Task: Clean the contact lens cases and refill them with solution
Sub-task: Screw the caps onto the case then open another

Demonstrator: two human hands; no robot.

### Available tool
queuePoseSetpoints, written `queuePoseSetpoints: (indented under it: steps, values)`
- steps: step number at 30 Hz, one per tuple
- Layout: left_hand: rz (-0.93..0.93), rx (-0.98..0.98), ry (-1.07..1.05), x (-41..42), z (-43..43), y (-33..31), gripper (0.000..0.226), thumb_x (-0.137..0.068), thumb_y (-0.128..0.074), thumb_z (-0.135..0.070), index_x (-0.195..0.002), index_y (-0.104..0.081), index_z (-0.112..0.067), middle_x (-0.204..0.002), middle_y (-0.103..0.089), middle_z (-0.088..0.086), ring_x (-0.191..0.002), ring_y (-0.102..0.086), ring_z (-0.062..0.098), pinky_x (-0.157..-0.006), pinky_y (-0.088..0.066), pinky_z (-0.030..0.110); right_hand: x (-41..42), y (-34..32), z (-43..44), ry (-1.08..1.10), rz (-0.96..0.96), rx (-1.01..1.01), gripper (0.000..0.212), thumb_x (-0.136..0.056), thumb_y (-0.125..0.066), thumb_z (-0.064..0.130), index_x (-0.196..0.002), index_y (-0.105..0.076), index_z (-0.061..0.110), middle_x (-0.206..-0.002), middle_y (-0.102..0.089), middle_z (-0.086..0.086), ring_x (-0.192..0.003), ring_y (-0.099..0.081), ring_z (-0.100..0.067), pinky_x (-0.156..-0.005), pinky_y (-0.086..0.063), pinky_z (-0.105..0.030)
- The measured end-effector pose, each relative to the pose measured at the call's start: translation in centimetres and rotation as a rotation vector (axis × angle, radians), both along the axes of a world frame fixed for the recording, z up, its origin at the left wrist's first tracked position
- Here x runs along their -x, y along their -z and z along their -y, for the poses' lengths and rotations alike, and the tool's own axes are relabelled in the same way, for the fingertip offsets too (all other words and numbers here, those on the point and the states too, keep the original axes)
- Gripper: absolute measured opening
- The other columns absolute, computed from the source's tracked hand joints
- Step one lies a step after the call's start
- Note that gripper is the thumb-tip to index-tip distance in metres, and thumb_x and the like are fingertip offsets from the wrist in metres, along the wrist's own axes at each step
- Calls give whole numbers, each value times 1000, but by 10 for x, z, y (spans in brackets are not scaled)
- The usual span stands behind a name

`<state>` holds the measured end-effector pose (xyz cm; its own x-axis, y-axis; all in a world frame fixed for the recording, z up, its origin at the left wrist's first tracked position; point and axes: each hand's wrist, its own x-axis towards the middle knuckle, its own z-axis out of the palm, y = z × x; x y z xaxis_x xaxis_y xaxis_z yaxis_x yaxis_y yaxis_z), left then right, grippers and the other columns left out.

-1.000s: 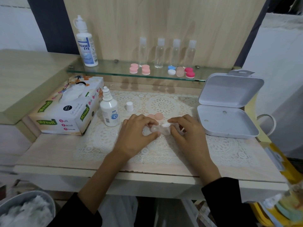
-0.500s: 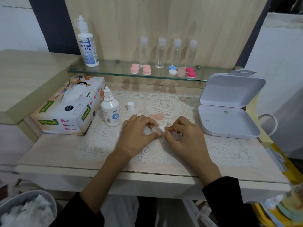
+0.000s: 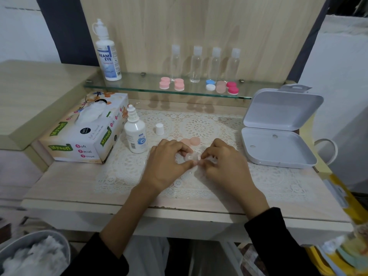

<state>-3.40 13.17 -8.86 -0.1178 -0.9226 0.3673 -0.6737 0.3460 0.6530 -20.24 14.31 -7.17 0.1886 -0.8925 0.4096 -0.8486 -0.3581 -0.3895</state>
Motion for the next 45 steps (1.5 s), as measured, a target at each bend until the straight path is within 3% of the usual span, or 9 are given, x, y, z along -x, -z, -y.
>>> queuePoseSetpoints:
  steps: [12,18,24,27,33,36,40,43,45]
  values:
    - [-31,-1,-5,1,0,0,28,-65,-69,-53,-86,-66,-35,-85,-64,-17,-92,-52,7,-86,-45,42,-1,15,7,-34,207,-115,9,-81,-70,15,-79,-62,20,-79,-46,10,-76,-50,-15,-63,-39,-32]
    - [-56,-14,-14,1,0,1,28,-62,-67,-52,-85,-66,-36,-84,-65,-18,-93,-53,7,-87,-45,42,3,7,-1,-83,861,-199,9,-86,-60,22,-80,-63,16,-91,-57,-5,-87,-53,-15,-78,-41,-29]
    - [-53,3,-8,0,-2,0,28,-63,-67,-51,-85,-66,-35,-83,-63,-20,-92,-53,6,-86,-46,43,2,6,-5,-151,1003,-255,6,-88,-63,6,-93,-64,9,-92,-60,-6,-83,-58,-13,-73,-47,-26]
    - [-48,3,-11,0,-2,-1,30,-63,-66,-53,-86,-67,-35,-83,-64,-19,-92,-53,6,-87,-45,43,2,8,-3,-133,911,-250,10,-80,-72,14,-86,-67,19,-89,-64,2,-86,-59,-25,-74,-46,-36]
    - [-50,-2,-13,0,-1,-1,31,-63,-66,-55,-86,-67,-34,-84,-64,-20,-93,-52,5,-87,-45,43,1,7,-1,-52,697,-169,9,-78,-75,12,-74,-70,17,-83,-64,3,-82,-58,-11,-68,-41,-20]
    - [-50,-1,-15,1,-2,-1,31,-63,-66,-53,-87,-68,-33,-84,-64,-19,-93,-52,4,-87,-45,42,3,8,1,-36,757,-247,7,-78,-77,14,-73,-72,17,-83,-66,0,-78,-59,-11,-67,-43,-23]
    - [-49,-3,-13,1,-3,-2,29,-64,-66,-53,-86,-67,-34,-84,-64,-20,-93,-52,5,-87,-45,43,3,-1,1,-109,1001,-457,10,-76,-78,5,-81,-70,4,-81,-63,-15,-80,-61,-35,-79,-56,-38]
    - [-40,-3,-15,1,-3,-2,29,-64,-66,-53,-86,-67,-34,-84,-64,-20,-93,-52,5,-87,-45,42,8,-14,14,5,639,-471,17,-73,-79,4,-86,-69,9,-73,-63,-1,-64,-60,-9,-57,-50,-15]
    - [-36,-6,-16,0,-3,-1,31,-63,-66,-54,-86,-67,-34,-85,-64,-19,-93,-52,5,-87,-45,42,7,-24,20,28,523,-530,18,-71,-80,4,-83,-69,13,-62,-62,5,-51,-57,0,-48,-44,-13]
